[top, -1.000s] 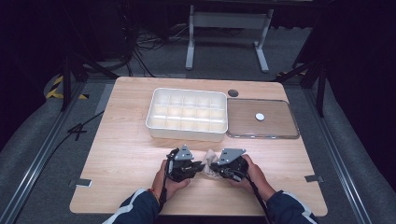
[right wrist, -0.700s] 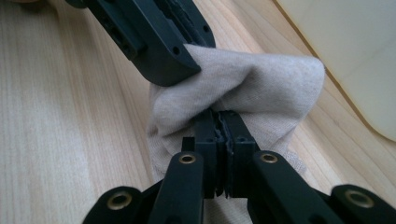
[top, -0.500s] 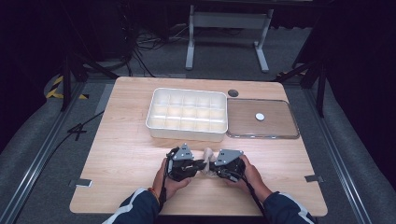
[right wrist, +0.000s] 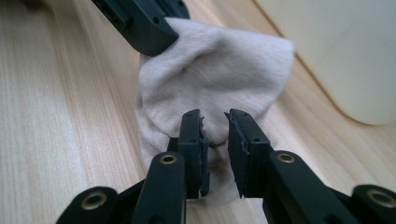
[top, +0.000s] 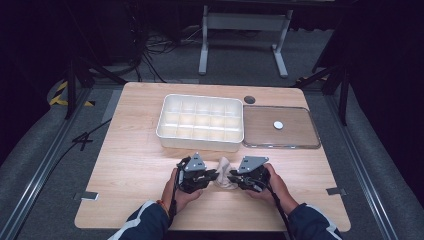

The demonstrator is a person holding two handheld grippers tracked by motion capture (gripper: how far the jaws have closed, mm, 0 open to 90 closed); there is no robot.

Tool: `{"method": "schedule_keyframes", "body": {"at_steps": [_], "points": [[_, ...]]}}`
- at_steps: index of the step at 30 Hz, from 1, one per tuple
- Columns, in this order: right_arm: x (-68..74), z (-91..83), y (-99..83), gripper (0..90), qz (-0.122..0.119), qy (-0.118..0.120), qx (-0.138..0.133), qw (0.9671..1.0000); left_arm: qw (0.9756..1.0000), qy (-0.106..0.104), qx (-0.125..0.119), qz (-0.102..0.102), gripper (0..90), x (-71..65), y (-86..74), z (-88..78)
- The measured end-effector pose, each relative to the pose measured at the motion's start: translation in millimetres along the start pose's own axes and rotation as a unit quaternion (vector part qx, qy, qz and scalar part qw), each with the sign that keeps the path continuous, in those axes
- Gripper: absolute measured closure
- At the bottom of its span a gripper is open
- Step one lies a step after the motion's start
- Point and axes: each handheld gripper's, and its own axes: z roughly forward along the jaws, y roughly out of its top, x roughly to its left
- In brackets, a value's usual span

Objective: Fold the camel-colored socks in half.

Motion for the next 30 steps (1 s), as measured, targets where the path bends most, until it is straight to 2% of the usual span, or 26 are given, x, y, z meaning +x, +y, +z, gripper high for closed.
{"method": "schedule_keyframes", "body": {"at_steps": [2, 5, 8, 11, 15, 17, 19, 20, 22, 24, 26, 30], "points": [[3.4, 4.1, 0.3, 77.5, -0.001, 0.001, 0.000, 1.0000, 1.0000, 0.004, -0.004, 0.004, 82.0, -1.8, 1.2, 0.6], [7.1, 6.6, 2.4, 78.4, -0.008, -0.004, 0.001, 1.0000, 0.9999, 0.006, -0.013, -0.001, 81.5, -0.6, 2.5, -0.3], [8.6, 7.8, 3.1, 78.5, -0.010, -0.006, 0.000, 0.9999, 0.9998, -0.004, -0.022, -0.004, 81.4, -0.9, 3.6, -0.5], [9.9, 9.0, 4.0, 78.7, -0.015, -0.007, 0.000, 0.9999, 0.9996, -0.016, -0.022, 0.009, 81.6, -5.6, 4.9, 1.4], [9.7, 9.6, 3.6, 78.8, -0.011, -0.007, -0.002, 0.9999, 0.9992, -0.028, -0.012, 0.025, 82.0, -11.0, 5.4, 6.1], [9.8, 9.8, 3.4, 78.6, -0.011, -0.007, -0.003, 0.9999, 0.9991, -0.029, -0.008, 0.030, 82.2, -12.9, 5.2, 8.2], [9.1, 10.4, 2.4, 77.3, -0.005, -0.008, -0.007, 0.9999, 0.9987, -0.029, 0.001, 0.043, 82.5, -14.2, 5.2, 9.4], [7.3, 10.2, 1.2, 75.1, 0.006, -0.002, -0.011, 0.9999, 0.9986, -0.029, 0.000, 0.045, 82.5, -14.8, 4.8, 10.1], [2.0, 9.1, -1.0, 68.5, 0.025, 0.008, -0.016, 0.9995, 0.9984, -0.028, 0.009, 0.049, 82.7, -15.2, 4.7, 9.4], [-3.7, 5.8, -2.3, 61.0, 0.032, 0.021, -0.013, 0.9992, 0.9978, -0.025, 0.015, 0.059, 82.8, -15.4, 5.0, 8.6], [-8.7, -1.2, -3.0, 59.5, 0.037, 0.025, -0.013, 0.9989, 0.9976, -0.025, 0.018, 0.062, 82.9, -15.3, 5.1, 8.8], [-16.2, -17.2, -2.9, 61.9, 0.042, 0.016, -0.022, 0.9987, 0.9979, -0.024, 0.015, 0.059, 82.9, -15.0, 5.0, 8.5]]}}
